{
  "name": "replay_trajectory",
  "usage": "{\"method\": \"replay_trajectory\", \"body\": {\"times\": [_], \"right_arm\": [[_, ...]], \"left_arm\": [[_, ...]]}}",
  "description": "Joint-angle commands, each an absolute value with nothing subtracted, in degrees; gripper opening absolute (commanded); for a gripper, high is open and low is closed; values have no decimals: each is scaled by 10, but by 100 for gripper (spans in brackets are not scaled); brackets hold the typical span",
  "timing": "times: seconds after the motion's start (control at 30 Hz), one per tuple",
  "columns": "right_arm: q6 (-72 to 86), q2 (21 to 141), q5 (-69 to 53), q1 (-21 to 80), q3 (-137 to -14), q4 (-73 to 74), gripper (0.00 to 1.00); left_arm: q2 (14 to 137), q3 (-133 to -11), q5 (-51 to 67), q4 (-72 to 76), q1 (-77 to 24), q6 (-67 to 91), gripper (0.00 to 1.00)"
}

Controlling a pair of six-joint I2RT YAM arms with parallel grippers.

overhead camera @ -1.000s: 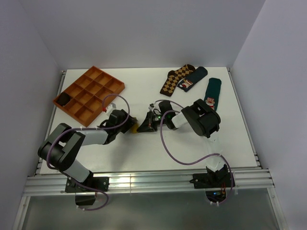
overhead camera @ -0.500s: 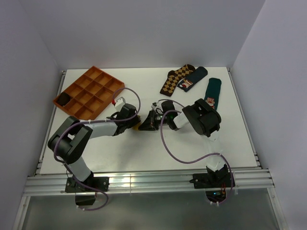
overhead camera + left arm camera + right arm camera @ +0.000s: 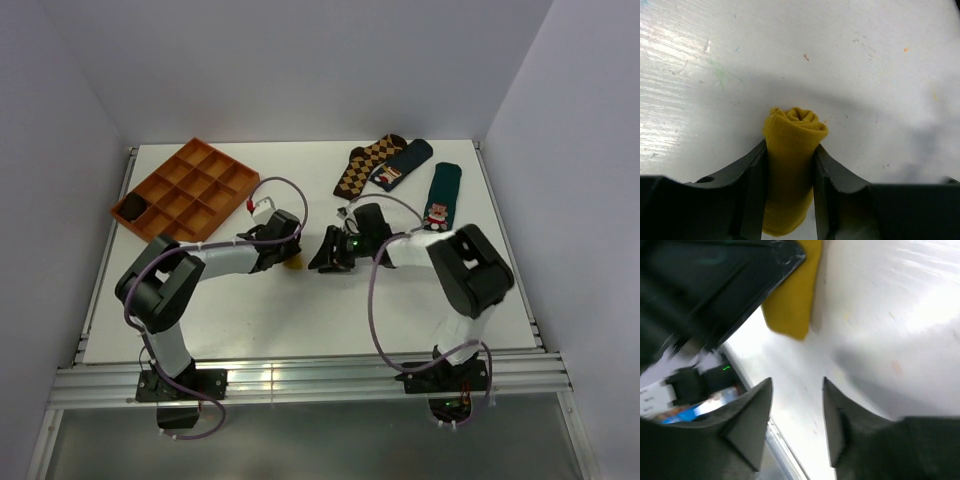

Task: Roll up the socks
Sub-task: Pick up the sock at the center of the board.

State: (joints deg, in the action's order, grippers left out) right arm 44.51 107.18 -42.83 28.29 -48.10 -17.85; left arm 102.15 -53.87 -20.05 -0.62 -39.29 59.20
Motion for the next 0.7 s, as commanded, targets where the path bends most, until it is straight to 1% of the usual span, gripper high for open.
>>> {"method": "replay_trajectory", "body": {"times": [0.0,0.03,0.07,0.1,0.13,0.17,0.2,0.23,0.37,0.43,0.53,0.57,0.63,0.67], "right_arm": [[293,938,-300,268,-454,-5,54],[280,904,-275,264,-447,26,56],[261,844,-250,261,-442,69,59],[253,806,-199,260,-435,84,61],[247,776,-179,259,-432,99,63],[234,720,-155,259,-434,137,66],[226,695,-133,258,-446,157,67],[221,674,-96,258,-453,175,68],[196,577,-43,258,-477,243,69],[194,528,-35,257,-480,254,69],[194,469,-29,255,-480,259,70],[192,454,-31,255,-479,260,77],[189,413,-26,254,-478,258,83],[182,401,-24,254,-478,256,88]], "left_arm": [[1054,-535,-211,-163,-402,567,0],[1050,-547,-217,-171,-402,564,0],[1046,-555,-232,-179,-402,563,0],[1035,-562,-240,-197,-403,559,0],[1028,-576,-249,-206,-402,556,0],[1021,-585,-267,-217,-403,549,0],[1007,-596,-278,-241,-403,546,0],[1000,-616,-291,-254,-403,541,0],[962,-663,-326,-301,-395,515,0],[934,-676,-334,-315,-385,505,0],[889,-674,-325,-318,-345,479,0],[877,-671,-325,-319,-316,473,0],[845,-661,-323,-318,-286,452,0],[835,-657,-320,-312,-254,445,0]]}}
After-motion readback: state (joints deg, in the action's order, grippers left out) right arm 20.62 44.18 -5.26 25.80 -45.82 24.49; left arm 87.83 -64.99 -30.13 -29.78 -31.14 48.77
